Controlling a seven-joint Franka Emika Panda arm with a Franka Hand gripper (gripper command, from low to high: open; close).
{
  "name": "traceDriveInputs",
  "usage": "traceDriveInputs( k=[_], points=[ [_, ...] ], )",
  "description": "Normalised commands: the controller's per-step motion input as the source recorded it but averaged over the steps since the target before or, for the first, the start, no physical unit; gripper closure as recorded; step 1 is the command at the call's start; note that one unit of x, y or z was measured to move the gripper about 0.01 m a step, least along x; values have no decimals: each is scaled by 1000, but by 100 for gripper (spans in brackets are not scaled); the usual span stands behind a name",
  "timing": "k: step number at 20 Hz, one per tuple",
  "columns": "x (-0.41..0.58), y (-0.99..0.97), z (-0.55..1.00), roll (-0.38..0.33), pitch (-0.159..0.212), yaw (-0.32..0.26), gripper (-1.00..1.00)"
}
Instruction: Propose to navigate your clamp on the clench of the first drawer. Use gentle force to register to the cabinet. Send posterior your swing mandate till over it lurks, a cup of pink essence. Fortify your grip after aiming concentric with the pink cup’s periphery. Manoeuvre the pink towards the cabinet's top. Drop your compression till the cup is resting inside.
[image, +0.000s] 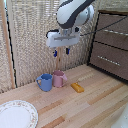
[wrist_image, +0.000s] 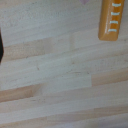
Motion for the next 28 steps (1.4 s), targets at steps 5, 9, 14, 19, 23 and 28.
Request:
traceDriveInputs(
  k=[5, 9, 14, 19, 23, 28],
  points=[
    [-41, -67, 383, -232, -17, 160, -100],
    [0, -24, 290, -243, -42, 192, -100],
    [-54, -65, 212, -264, -22, 199, -100],
    [-94, -101, 122, -285, -15, 195, -100],
    [-3, -90, 35, -328, -1, 155, -100],
    [0, -66, 0, -358, 0, 148, -100]
  ],
)
